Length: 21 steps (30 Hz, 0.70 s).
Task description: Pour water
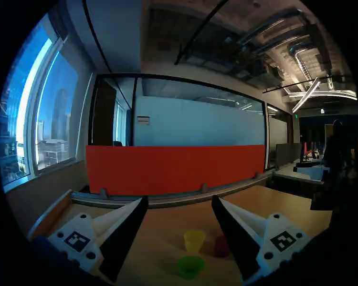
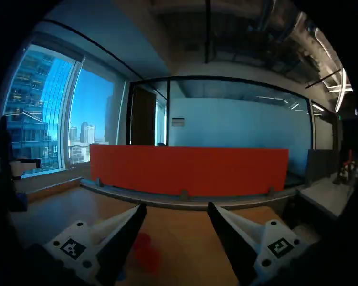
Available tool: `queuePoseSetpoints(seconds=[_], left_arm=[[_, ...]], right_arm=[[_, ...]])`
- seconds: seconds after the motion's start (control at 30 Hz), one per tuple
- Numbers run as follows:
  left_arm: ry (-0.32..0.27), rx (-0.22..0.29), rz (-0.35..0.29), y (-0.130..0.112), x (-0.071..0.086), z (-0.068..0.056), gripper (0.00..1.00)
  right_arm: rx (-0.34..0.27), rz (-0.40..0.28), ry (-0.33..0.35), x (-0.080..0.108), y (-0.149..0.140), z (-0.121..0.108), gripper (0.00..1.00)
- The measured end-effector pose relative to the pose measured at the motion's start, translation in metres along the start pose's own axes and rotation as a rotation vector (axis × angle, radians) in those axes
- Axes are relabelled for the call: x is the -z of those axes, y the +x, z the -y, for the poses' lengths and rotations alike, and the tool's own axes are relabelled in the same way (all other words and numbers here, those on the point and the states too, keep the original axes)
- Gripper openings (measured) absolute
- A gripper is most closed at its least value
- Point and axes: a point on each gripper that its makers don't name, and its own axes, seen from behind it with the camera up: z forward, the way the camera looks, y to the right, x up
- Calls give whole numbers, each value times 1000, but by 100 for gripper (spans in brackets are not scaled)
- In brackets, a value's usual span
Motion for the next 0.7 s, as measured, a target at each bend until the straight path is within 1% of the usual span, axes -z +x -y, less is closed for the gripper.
queuePoseSetpoints(seconds=[0.2, 0.3, 0.4, 0.5, 0.6, 0.7], left_arm=[[-65, -11, 29, -7, -3, -8, 99], [-90, 1, 42, -9, -4, -9, 99], [-111, 11, 42, -7, -5, -9, 99], [-139, 2, 38, -6, -6, -12, 99], [-171, -5, 44, -7, -7, -16, 99], [-209, -1, 51, -9, -7, -23, 99]], right_arm=[[14, -1, 77, 1, -1, 15, 99], [23, -10, 132, 4, 2, 30, 99], [31, -21, 191, 7, 6, 45, 99], [37, -31, 247, 11, 11, 59, 99], [41, -36, 306, 15, 16, 73, 99], [43, -30, 358, 19, 19, 85, 99]])
